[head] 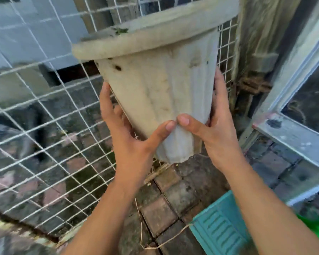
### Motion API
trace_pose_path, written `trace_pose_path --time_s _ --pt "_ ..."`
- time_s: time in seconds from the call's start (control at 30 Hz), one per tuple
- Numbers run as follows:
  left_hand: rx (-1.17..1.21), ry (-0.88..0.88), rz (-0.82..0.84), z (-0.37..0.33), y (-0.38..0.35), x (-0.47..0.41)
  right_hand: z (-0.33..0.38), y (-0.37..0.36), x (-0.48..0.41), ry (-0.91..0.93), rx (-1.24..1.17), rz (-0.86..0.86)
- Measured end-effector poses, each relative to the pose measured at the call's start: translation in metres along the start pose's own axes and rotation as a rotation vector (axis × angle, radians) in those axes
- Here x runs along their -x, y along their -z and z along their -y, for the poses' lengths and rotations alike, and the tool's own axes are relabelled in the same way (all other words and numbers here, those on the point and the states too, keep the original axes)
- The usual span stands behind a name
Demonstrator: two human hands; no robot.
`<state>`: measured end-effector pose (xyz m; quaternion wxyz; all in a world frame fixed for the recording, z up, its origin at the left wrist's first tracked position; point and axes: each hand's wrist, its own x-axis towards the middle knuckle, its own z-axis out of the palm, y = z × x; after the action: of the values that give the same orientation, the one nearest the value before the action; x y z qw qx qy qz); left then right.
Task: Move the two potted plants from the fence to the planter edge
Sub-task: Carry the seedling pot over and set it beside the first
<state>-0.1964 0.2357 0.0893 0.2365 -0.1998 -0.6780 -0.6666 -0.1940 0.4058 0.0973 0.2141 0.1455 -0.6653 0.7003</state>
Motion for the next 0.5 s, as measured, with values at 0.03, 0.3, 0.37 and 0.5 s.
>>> trace_pose_path --time_s 0.03,0.3,0.37,0.5 --pt "-0.003 0.005 0.003 -0.026 0.002 -0.017 0.024 -0.004 -0.012 0.000 0.001 -0.007" --pt "-0.045 0.097 -0.022 -0.283 0.056 -0.135 0.270 -0.055 -0.086 -0.054 0.009 0.042" --pt "-0.038 0.130 -0.055 -0.347 0.072 -0.155 0.337 -0.075 -0.103 -0.057 0.022 0.059" --pt "-0.032 0.189 -0.123 -0.482 0.100 -0.189 0.474 -0.110 -0.129 -0.078 0.043 0.131"
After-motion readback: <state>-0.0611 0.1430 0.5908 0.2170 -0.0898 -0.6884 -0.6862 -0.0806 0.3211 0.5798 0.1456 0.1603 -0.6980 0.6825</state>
